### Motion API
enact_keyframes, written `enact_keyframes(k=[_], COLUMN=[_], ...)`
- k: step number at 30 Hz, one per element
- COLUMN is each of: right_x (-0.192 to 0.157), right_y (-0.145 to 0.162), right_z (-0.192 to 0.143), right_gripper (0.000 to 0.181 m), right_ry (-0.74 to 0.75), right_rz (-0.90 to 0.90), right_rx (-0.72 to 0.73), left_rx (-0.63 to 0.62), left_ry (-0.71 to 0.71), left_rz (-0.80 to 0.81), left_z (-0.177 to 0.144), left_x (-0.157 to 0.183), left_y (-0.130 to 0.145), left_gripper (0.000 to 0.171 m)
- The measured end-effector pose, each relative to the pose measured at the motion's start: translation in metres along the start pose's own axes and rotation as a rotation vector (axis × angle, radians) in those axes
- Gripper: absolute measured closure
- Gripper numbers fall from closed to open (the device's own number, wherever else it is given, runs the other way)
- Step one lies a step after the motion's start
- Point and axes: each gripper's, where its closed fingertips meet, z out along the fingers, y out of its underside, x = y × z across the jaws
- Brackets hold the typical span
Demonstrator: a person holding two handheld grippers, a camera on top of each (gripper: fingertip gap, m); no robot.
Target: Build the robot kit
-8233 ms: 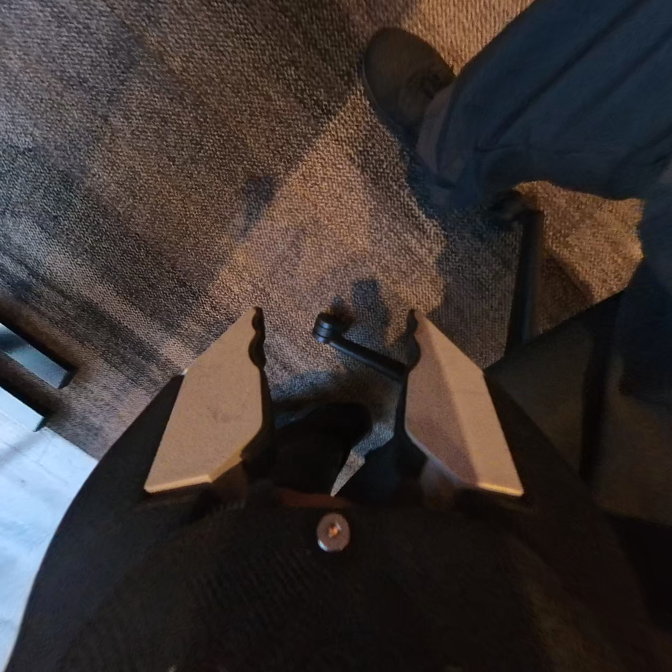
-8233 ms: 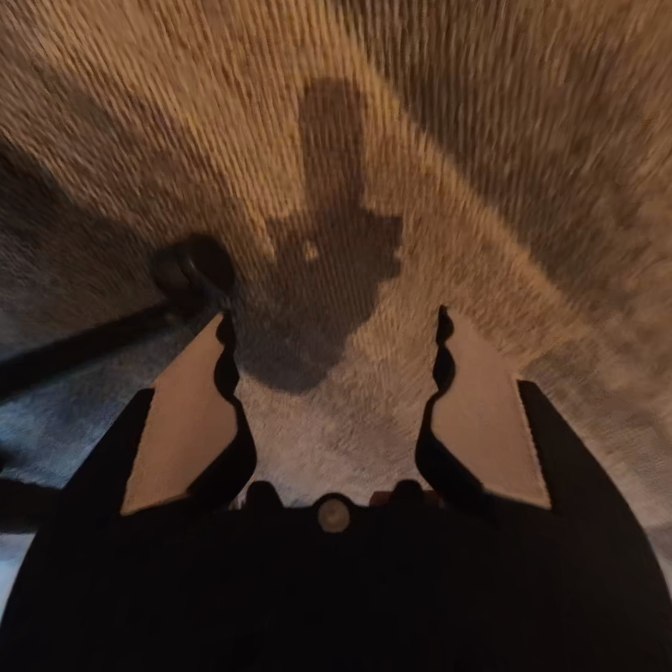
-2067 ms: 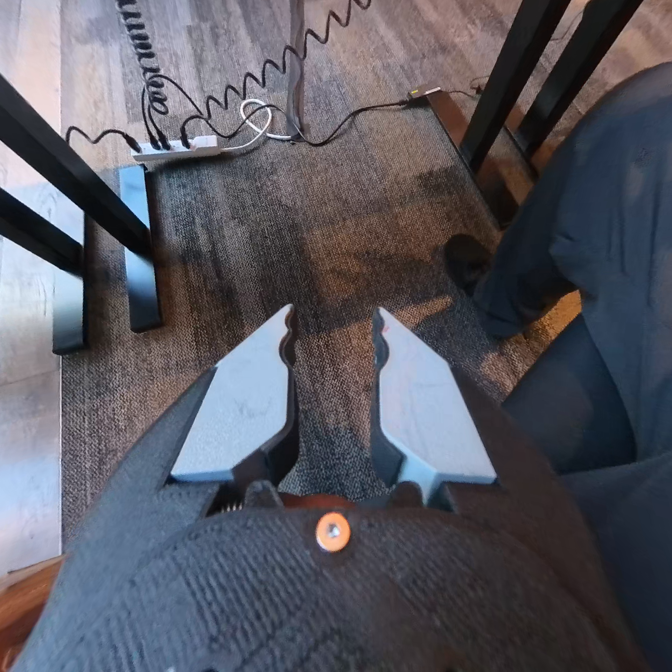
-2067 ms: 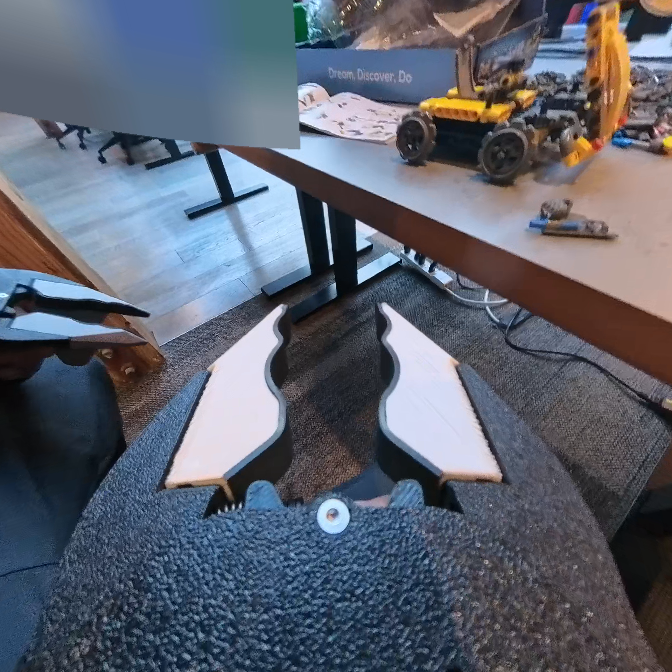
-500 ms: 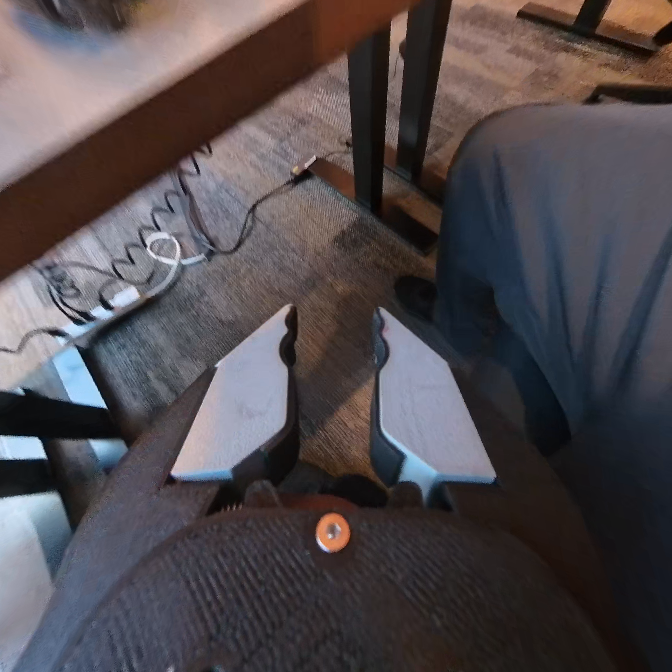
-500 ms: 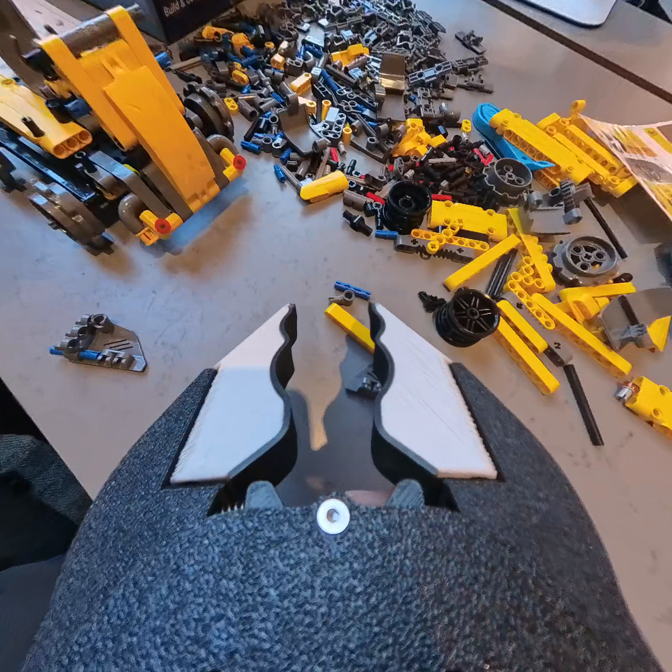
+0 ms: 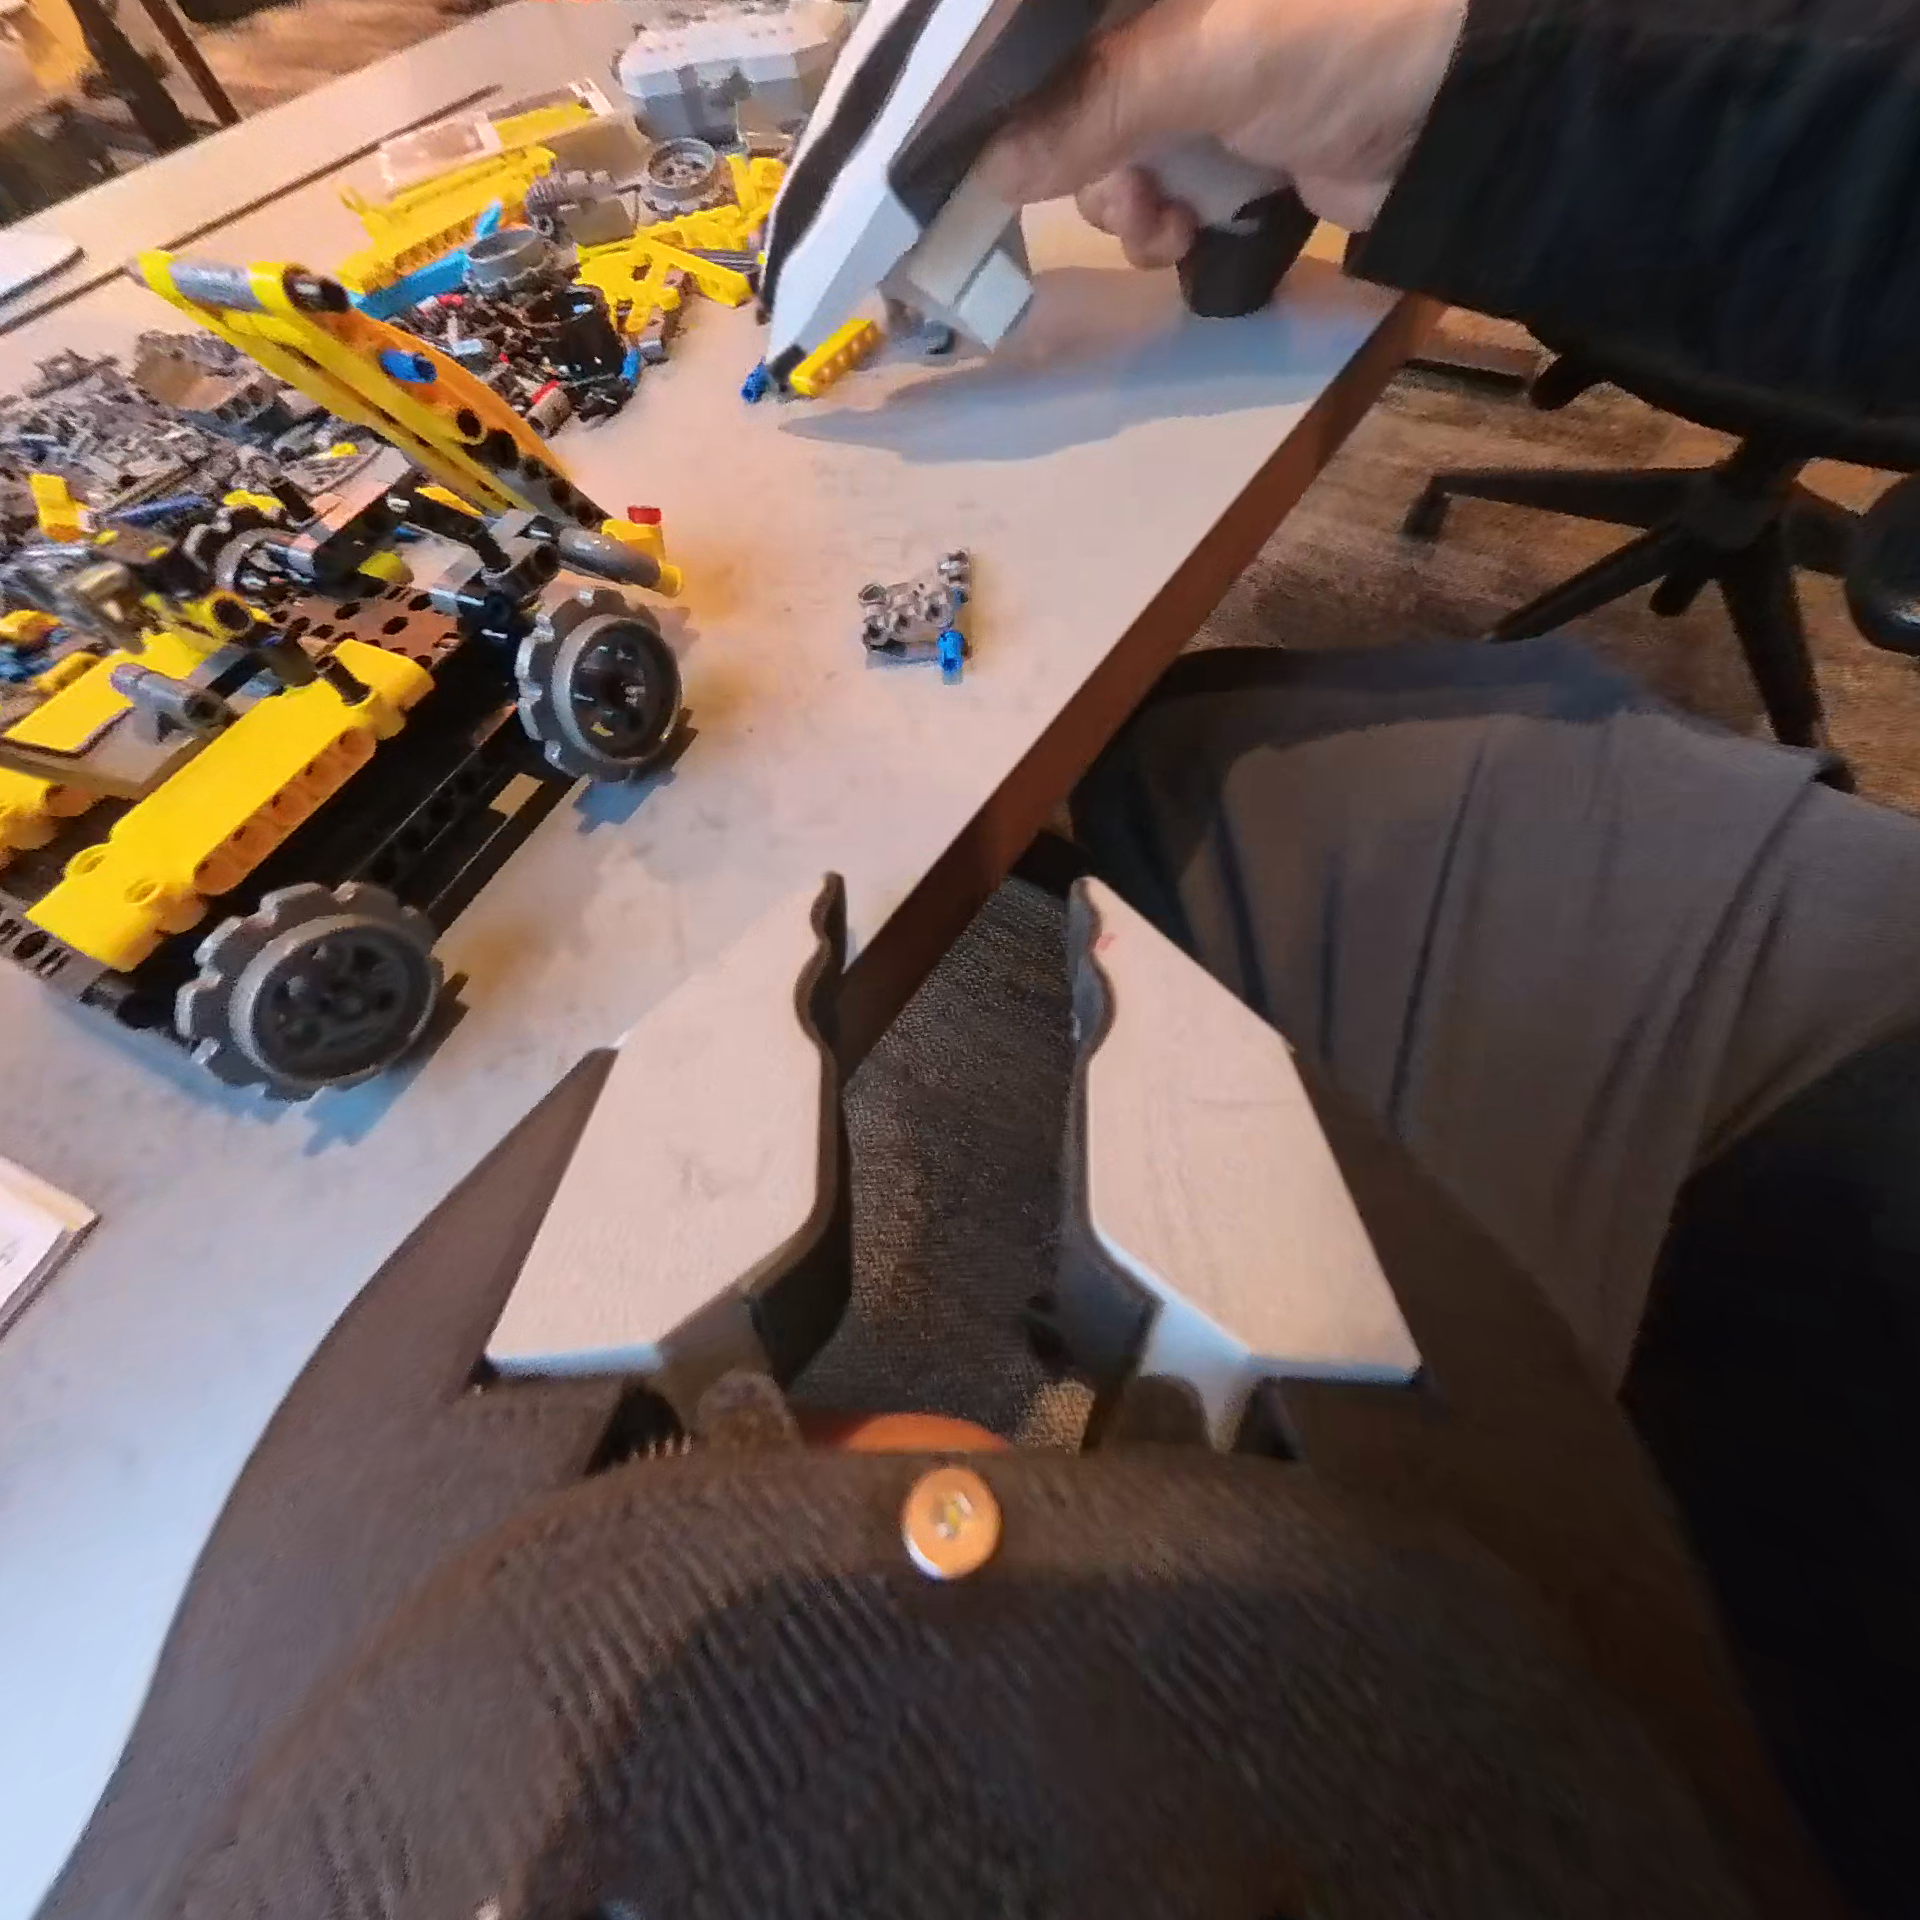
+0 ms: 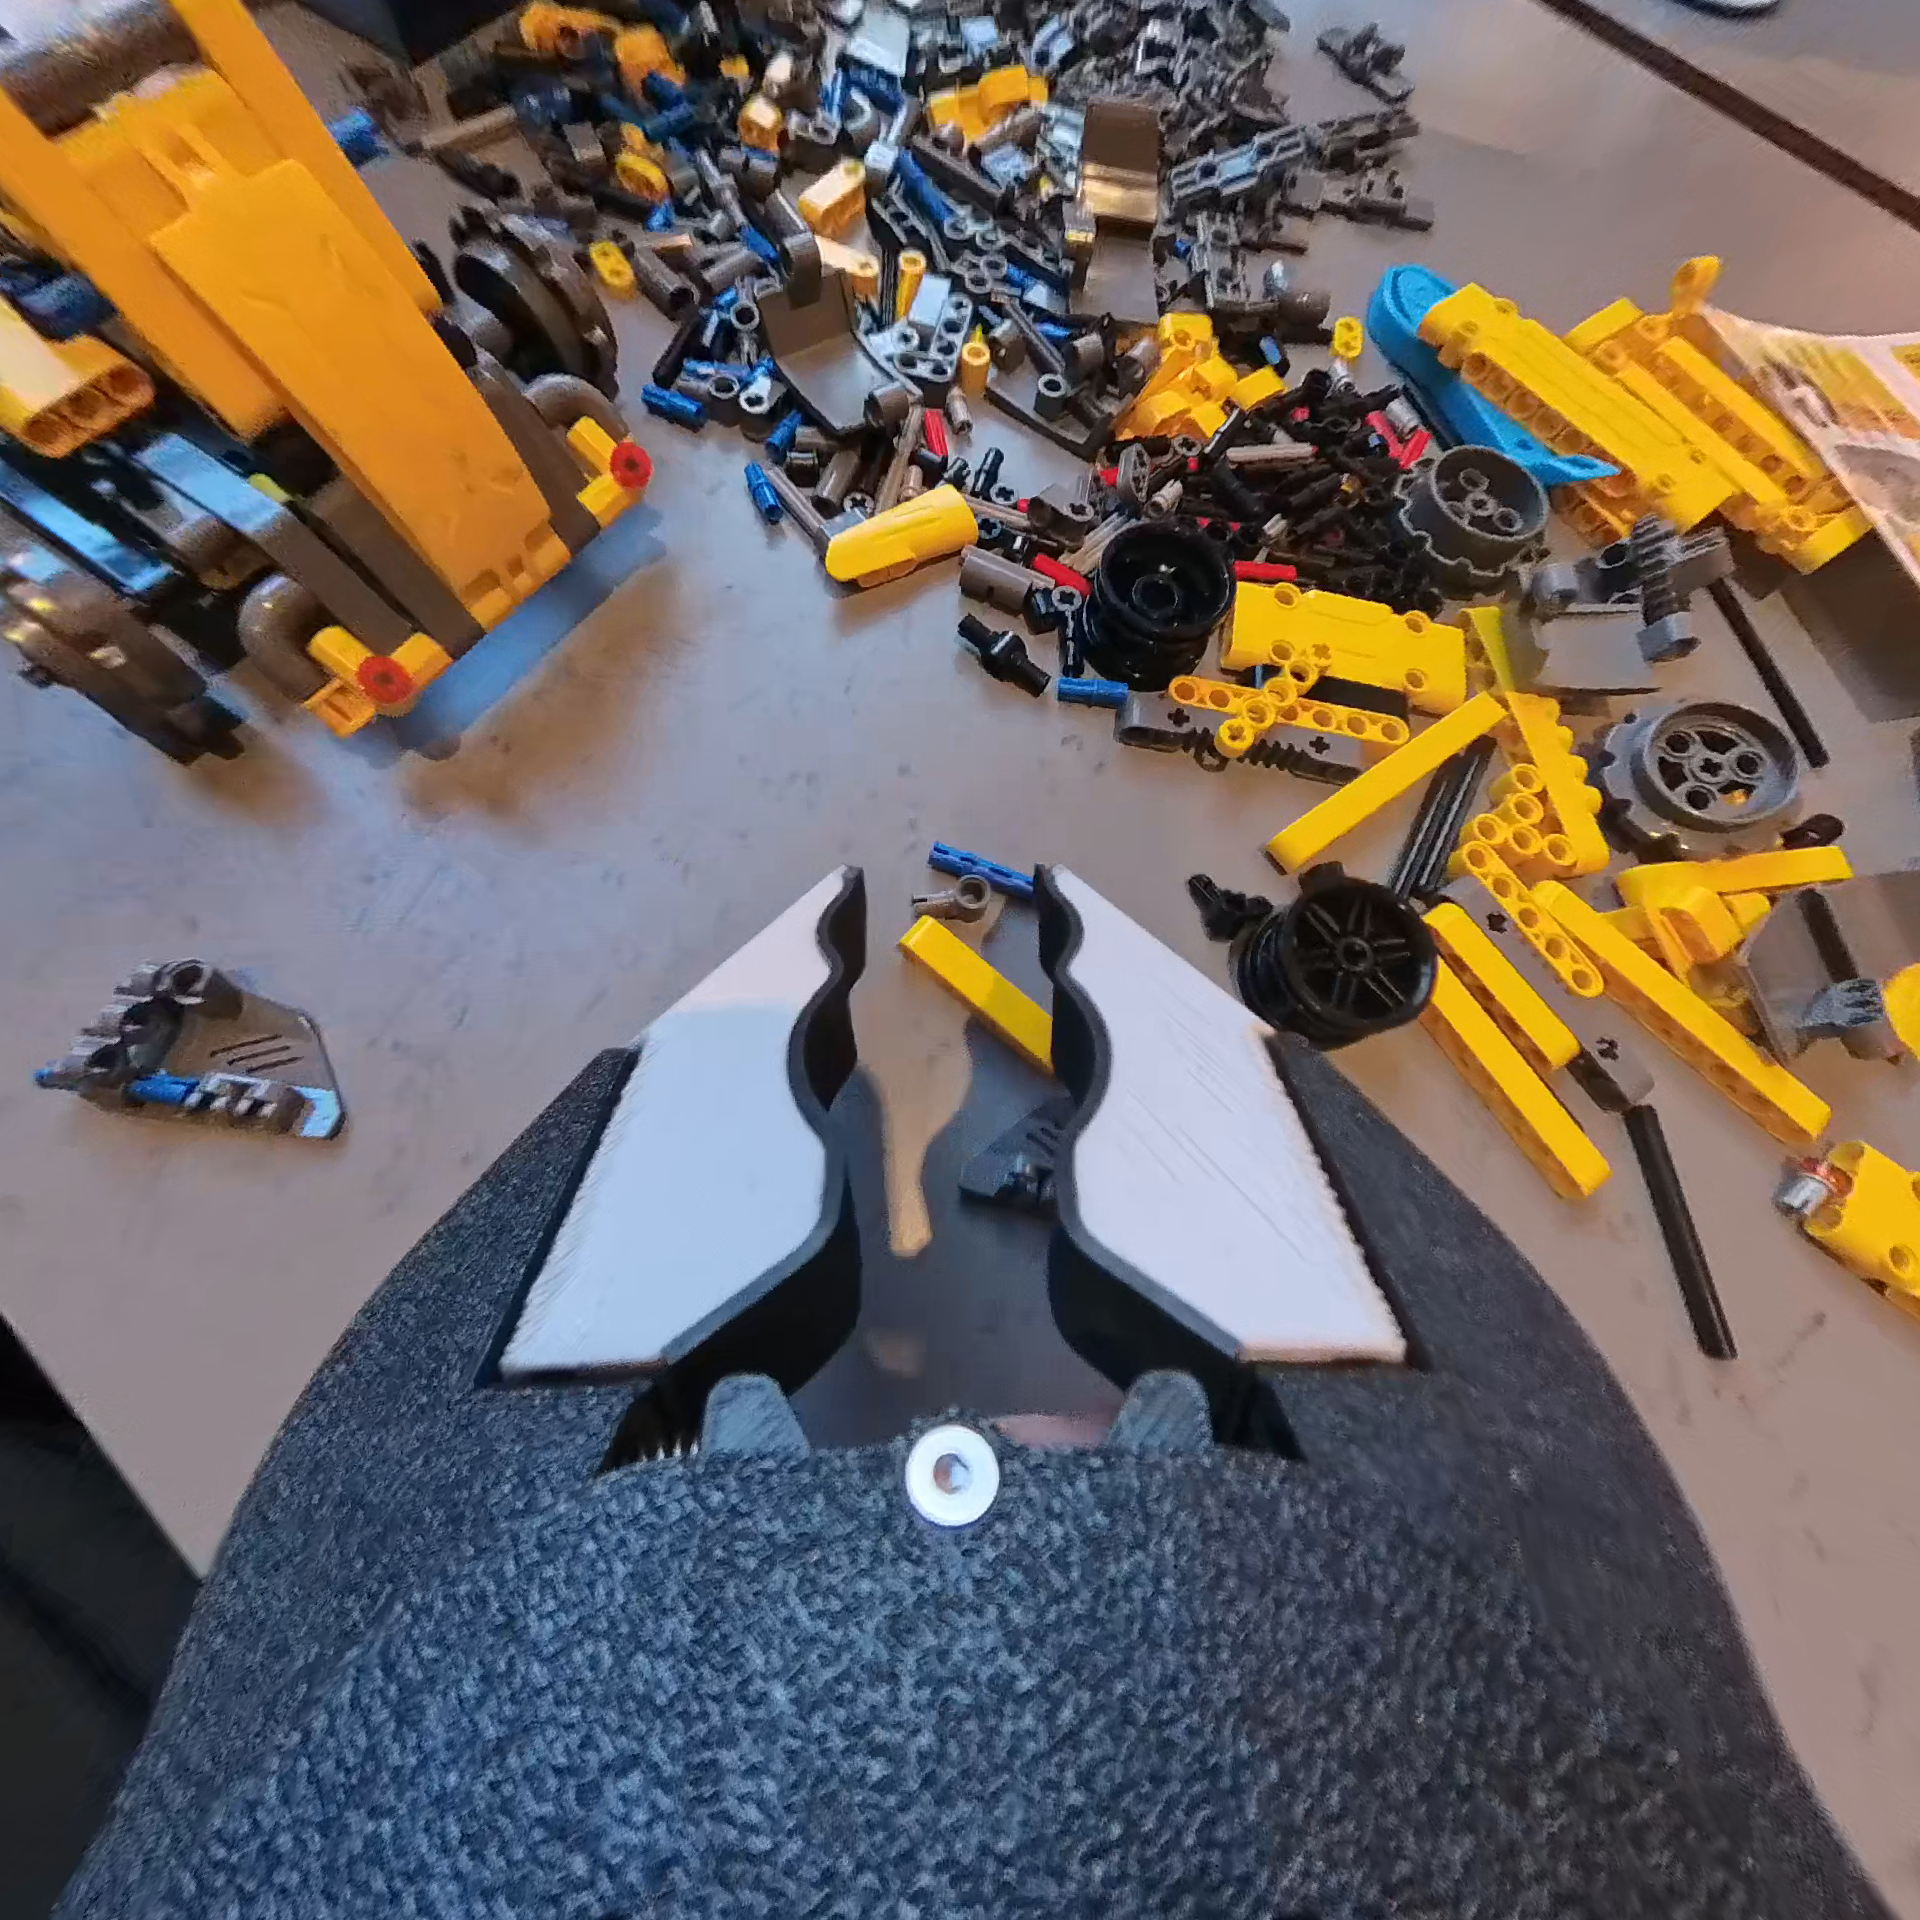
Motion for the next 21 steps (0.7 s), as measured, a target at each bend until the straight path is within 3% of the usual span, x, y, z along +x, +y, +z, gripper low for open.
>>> enact_keyframes(k=[8,12,15,21], right_x=[-0.003,-0.026,-0.059,-0.100], right_y=[0.008,-0.012,-0.023,-0.057], right_z=[0.010,-0.001,-0.015,-0.055], right_gripper=[0.165,0.165,0.165,0.165], right_ry=[-0.054,-0.095,-0.187,-0.360], right_rz=[-0.011,-0.124,-0.142,0.029], right_rx=[-0.079,0.055,0.144,0.366], left_rx=[-0.008,-0.002,0.035,0.141], left_ry=[0.051,0.014,-0.121,-0.289], left_rz=[-0.018,-0.030,0.139,0.411], left_z=[0.002,0.000,0.005,0.039], left_x=[0.003,-0.011,-0.030,-0.045], left_y=[0.000,-0.014,-0.041,-0.092], left_gripper=[0.130,0.128,0.131,0.145])
